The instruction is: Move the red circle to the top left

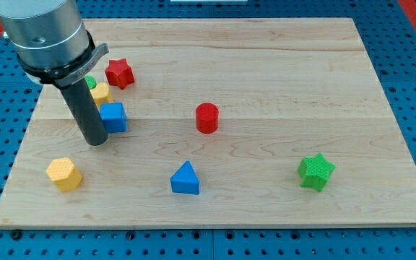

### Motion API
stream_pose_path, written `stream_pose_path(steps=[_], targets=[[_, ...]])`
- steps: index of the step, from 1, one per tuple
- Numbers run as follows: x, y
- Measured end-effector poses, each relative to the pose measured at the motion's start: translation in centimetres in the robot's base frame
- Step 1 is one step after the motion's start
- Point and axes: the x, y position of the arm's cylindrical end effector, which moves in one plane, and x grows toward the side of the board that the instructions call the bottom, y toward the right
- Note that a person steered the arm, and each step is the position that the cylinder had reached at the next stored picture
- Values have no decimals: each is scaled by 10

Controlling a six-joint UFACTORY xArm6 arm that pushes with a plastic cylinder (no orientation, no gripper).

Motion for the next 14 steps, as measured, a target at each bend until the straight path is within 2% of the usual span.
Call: stream_pose_path(steps=[1,2,3,5,8,9,11,13,14], targets=[[0,0],[-1,36],[-24,41],[-5,161],[-132,185],[-149,197],[-155,225],[-197,66],[-190,140]])
